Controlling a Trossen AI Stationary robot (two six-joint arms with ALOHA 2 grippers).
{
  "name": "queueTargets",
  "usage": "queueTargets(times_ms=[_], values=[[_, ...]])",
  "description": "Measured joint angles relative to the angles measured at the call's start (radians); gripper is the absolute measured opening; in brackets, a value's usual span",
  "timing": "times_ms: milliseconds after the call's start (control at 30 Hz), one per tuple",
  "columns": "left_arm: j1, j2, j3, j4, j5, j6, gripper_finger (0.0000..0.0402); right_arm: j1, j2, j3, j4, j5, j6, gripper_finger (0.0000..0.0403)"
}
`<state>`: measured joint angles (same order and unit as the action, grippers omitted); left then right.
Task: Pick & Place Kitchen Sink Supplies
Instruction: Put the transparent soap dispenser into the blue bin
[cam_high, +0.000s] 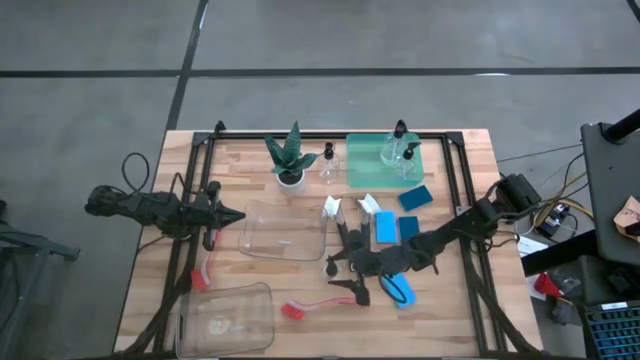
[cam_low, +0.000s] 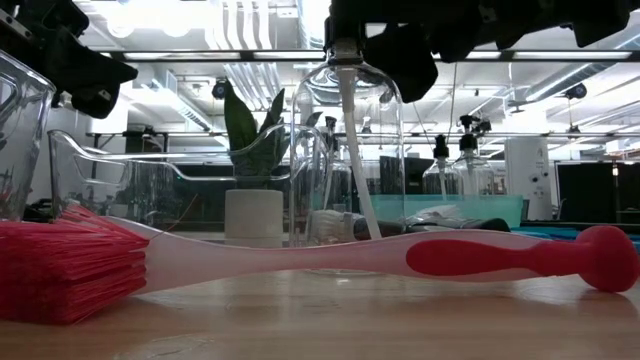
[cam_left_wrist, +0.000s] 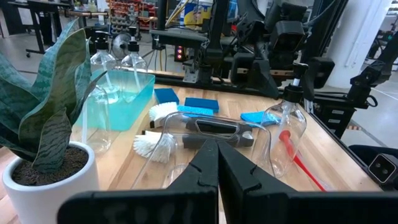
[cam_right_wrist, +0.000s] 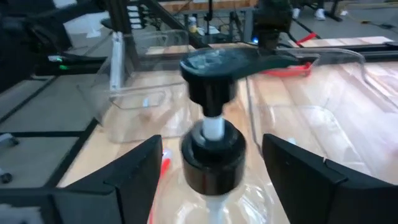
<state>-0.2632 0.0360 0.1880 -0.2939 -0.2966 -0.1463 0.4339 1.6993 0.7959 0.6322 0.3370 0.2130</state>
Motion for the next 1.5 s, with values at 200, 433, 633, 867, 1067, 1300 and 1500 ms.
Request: queueTargets(times_ms=[200,433,633,867,1067,1300,1500], values=[[0.000,0.000,0.000,0.000,0.000,0.000,0.0000,-0.002,0.003,0.003,0.002,0.007,-0.003,0.0227],[0.000,0.000,0.000,0.000,0.000,0.000,0.0000,-0.002,-0.001,0.003,0.000,0.006,0.000,0.0172],[0.000,0.000,0.000,0.000,0.000,0.000,0.0000,-0.002,-0.029,0.003,-0.004,0.005,-0.007,0.0131],[0.000,0.000,0.000,0.000,0.000,0.000,0.0000,-0.001,-0.032,0.002,-0.023,-0.006,0.019,0.0143],[0.000,0.000,0.000,0.001,0.000,0.000,0.0000,0.002,-0.098,0.015,-0.078,-0.056,0.028,0.0140],[0.000,0.000,0.000,0.000,0.000,0.000,0.0000,0.002,-0.251,0.029,-0.298,-0.013,0.038,0.0135],[0.000,0.000,0.000,0.001,0.000,0.000,0.0000,0.002,-0.399,0.028,-0.458,0.135,0.025,0.0138]])
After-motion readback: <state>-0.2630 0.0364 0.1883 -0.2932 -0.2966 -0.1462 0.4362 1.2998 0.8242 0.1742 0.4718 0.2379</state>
